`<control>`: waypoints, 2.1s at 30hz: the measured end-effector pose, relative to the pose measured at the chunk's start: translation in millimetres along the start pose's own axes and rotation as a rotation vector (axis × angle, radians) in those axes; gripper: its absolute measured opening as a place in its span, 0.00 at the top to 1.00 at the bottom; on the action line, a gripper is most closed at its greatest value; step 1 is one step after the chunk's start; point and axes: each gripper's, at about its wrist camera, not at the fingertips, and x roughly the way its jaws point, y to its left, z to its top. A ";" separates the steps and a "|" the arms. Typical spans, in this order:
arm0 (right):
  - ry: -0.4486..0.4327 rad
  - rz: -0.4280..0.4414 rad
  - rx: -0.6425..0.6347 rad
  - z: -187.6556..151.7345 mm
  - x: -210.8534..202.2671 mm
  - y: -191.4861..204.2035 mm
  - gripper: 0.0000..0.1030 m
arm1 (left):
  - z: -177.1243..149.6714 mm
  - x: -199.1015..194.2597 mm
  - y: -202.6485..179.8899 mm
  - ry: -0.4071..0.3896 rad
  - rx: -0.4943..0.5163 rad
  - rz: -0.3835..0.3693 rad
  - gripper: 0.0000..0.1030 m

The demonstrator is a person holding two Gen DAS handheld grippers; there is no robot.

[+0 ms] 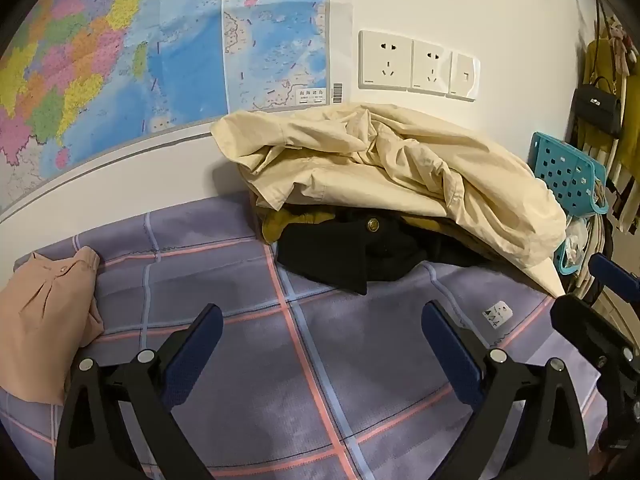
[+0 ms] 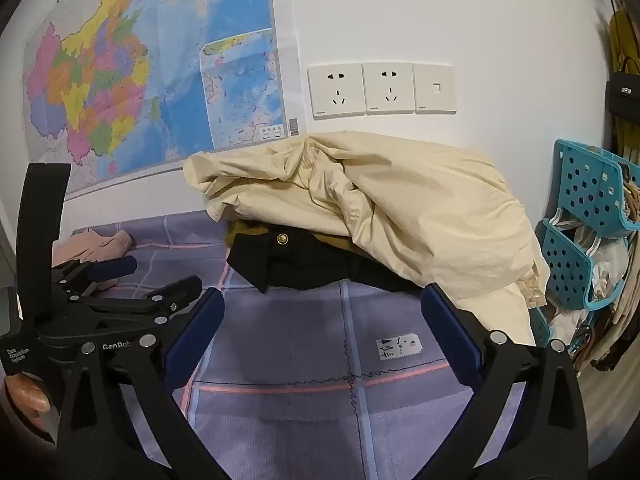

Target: Fold large clothes

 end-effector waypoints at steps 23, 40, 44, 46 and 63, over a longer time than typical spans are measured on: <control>-0.016 -0.002 -0.005 2.8 -3.8 -0.6 0.05 | 3.3 0.7 2.7 0.002 -0.007 0.011 0.07; -0.007 -0.002 -0.016 6.1 0.6 0.1 0.05 | 6.2 3.4 8.3 0.007 -0.030 0.010 0.07; -0.006 0.001 -0.019 7.5 2.0 -0.9 0.05 | 7.0 4.1 8.8 0.006 -0.029 0.014 0.07; -0.006 0.001 -0.020 8.5 2.8 -1.8 0.05 | 8.5 5.1 8.2 0.005 -0.028 0.015 0.07; -0.026 0.002 -0.022 9.8 -0.1 -2.5 0.05 | 12.4 3.0 7.0 -0.005 -0.032 0.006 0.07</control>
